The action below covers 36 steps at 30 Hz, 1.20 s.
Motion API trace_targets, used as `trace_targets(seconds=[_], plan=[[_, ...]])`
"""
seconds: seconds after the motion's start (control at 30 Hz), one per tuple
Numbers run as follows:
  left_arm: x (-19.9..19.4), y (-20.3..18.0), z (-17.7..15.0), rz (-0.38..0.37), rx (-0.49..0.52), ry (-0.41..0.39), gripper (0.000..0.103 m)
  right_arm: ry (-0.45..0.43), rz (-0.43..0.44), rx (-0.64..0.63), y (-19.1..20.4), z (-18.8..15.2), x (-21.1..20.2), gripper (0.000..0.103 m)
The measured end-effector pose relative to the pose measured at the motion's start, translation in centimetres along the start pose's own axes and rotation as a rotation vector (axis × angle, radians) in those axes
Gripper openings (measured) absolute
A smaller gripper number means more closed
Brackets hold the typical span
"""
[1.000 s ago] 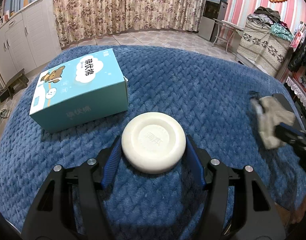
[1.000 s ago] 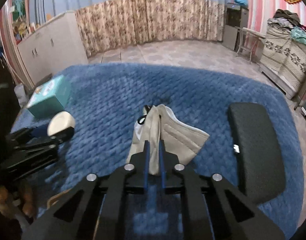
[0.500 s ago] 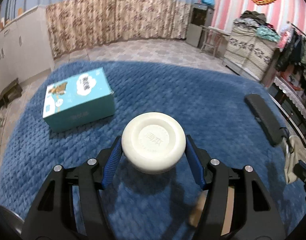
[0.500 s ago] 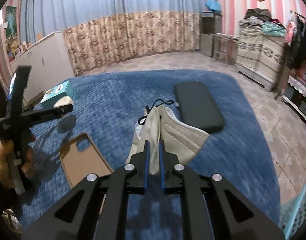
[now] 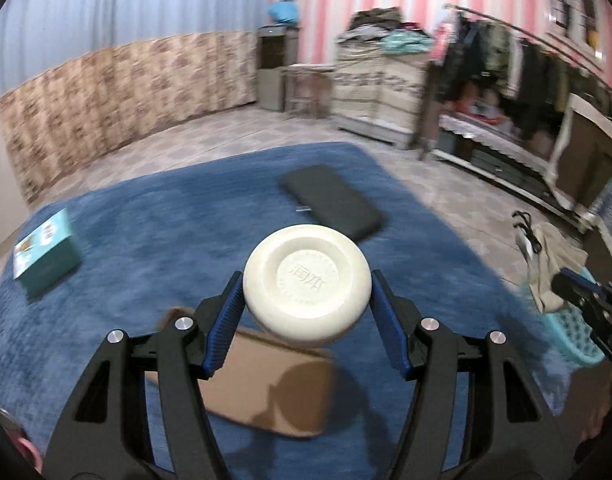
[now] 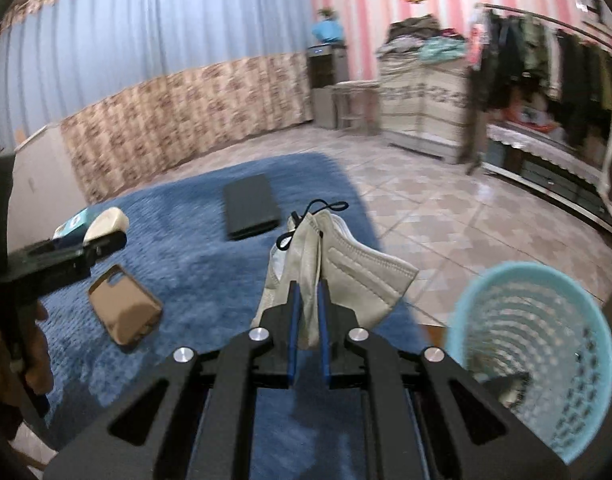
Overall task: Collect trash
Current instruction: 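Lift the white disc and beige pouch and carry them toward the basket, then open the left gripper to drop the white disc while the right gripper releases the pouch into the basket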
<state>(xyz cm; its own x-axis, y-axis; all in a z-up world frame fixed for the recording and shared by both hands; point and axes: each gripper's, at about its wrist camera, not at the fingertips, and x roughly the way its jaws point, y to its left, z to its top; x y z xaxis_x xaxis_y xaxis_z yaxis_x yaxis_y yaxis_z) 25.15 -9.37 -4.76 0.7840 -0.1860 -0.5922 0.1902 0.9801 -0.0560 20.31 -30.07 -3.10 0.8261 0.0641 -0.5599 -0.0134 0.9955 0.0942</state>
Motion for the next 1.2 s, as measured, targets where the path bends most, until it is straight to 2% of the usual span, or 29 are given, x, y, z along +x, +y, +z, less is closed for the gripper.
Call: trace_targets(seconds=[0.27, 0.47, 0.77, 1.0, 1.2], plan=[[-0.6, -9.9, -1.2, -0.123, 0.106, -0.011, 0.061, -0.037, -0.123, 0.066, -6.5, -1.1, -4.9, 0.009], [-0.6, -13.7, -1.3, -0.175, 0.151, -0.007, 0.061, -0.061, -0.183, 0.159, -11.0, -2.5, -7.1, 0.009], [0.5, -19.0, -0.2, -0.244, 0.215, -0.035, 0.061, -0.088, -0.288, 0.217, -14.8, -3.8, -8.3, 0.009], [2.7, -24.5, 1.0, -0.341, 0.252, -0.045, 0.061, -0.104, -0.361, 0.265, -17.6, -4.7, -9.2, 0.009], [4.5, -29.6, -0.4, -0.436, 0.329, -0.031, 0.061, -0.095, -0.404, 0.313, -20.3, -6.1, -9.9, 0.009]])
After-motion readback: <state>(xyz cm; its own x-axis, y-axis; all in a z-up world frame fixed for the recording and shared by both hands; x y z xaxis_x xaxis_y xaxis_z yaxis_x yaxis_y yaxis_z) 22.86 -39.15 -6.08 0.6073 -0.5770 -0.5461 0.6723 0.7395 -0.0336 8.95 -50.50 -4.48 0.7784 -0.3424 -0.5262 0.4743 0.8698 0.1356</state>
